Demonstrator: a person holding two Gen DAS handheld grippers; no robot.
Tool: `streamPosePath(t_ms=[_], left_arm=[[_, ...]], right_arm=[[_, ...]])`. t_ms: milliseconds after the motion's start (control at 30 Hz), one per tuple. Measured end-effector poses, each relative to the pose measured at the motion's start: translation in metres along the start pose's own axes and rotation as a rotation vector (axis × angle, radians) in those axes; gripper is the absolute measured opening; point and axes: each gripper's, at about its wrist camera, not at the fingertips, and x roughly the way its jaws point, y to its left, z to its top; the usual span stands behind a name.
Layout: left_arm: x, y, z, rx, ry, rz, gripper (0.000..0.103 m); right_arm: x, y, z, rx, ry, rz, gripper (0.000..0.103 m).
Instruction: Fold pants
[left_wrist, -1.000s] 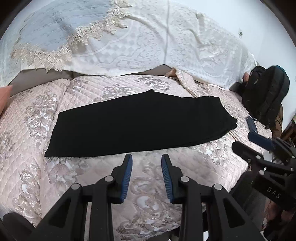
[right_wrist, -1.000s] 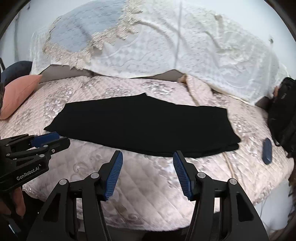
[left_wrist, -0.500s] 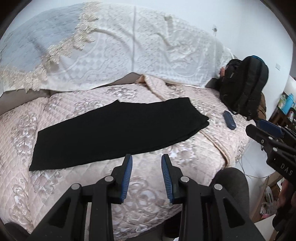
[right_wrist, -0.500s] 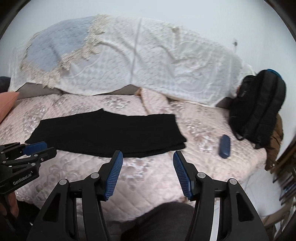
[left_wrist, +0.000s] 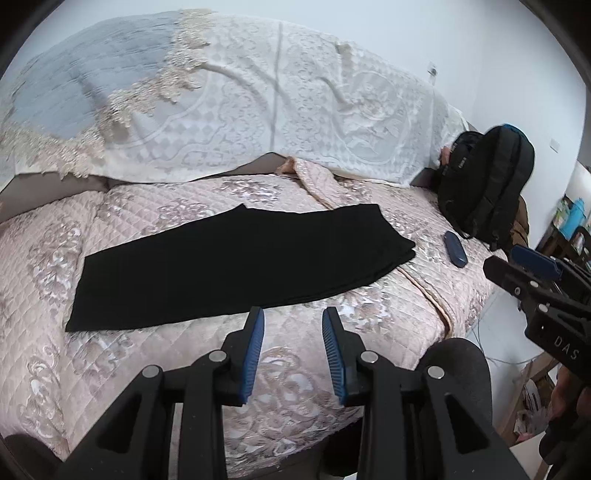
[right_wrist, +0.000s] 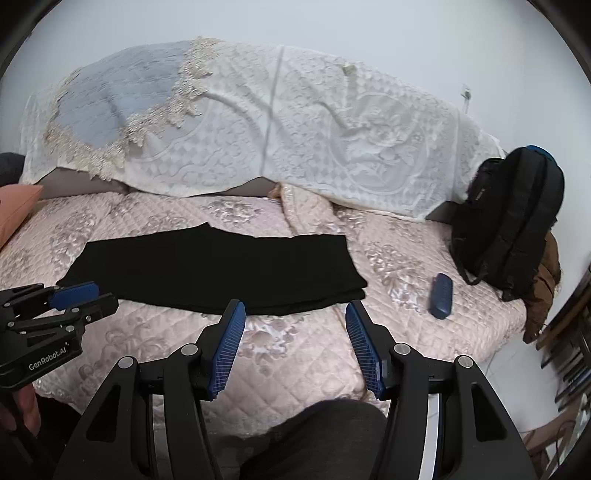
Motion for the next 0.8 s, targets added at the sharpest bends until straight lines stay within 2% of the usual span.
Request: streamPosePath(t_ms=[233,467,600,800], left_arm=[[0.007,0.058,-0.015,-0.142,0.016,0.061,0.044],[0.020,0.142,-0.039,-0.358,0.039,0.137,0.047],[0.027,0.187,-0.049,-0.502,0.025,0.136,0.050],[0.052,0.234,-0.064,-0.683,0.012,0.098,0.052]], right_arm=[[0.028,0.039,0.001,-0.060,0.038,0.095,0.057],[0.073,0.089,-0.001,-0.140,0.096,0.237,0.057],[0.094,0.115,-0.001,-0.185,0.117,0.301,0.057],[0.114,0.129,0.000,-0.216,0.154,0.325,0.057]])
